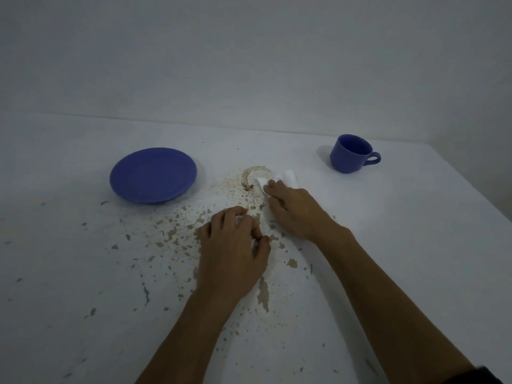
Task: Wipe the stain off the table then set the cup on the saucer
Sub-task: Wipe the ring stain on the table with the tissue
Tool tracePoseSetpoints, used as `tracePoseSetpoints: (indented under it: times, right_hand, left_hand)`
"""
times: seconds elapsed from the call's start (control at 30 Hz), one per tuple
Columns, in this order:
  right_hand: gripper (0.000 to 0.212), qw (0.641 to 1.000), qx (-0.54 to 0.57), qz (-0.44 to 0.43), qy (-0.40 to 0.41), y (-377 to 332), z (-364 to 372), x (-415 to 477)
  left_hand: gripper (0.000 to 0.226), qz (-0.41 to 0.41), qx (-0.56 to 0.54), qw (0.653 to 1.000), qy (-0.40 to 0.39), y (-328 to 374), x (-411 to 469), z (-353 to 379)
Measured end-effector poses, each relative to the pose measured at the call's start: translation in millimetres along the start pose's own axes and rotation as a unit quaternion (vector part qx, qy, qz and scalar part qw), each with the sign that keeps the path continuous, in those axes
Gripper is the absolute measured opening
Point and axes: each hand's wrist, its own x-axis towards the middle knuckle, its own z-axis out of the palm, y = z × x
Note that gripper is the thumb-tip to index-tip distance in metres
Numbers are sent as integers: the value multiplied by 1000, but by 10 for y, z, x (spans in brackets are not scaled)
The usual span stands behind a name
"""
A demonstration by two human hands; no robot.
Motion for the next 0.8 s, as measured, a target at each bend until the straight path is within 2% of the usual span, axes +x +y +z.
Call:
tracePoseSetpoints:
  times: [0.17,0.33,0.47,0.5,0.67,0.8]
  right_hand:
    - [49,999,-8,-28,-31,88,22,62]
    - [49,1000,-24,16,11,77,16,341]
    - [46,999,6,-25,-21,10,91,340]
    - [42,999,23,-28,-7,57,92,328]
    - [34,983,92,-10,161,330,112,360]
    - [33,985,52,-7,164,375,165,448]
  left_hand:
    - [15,0,3,1000,-1,0,3,0]
    - [14,-2,-1,1000,-5,2,-2,-8]
    - [14,-3,0,1000,-9,3,3,-8]
    - [14,-4,0,1000,-9,4,4,-11]
    - [15,0,-1,1000,-6,8,5,-23]
    - [14,-3,1,1000,-2,20,3,-22]
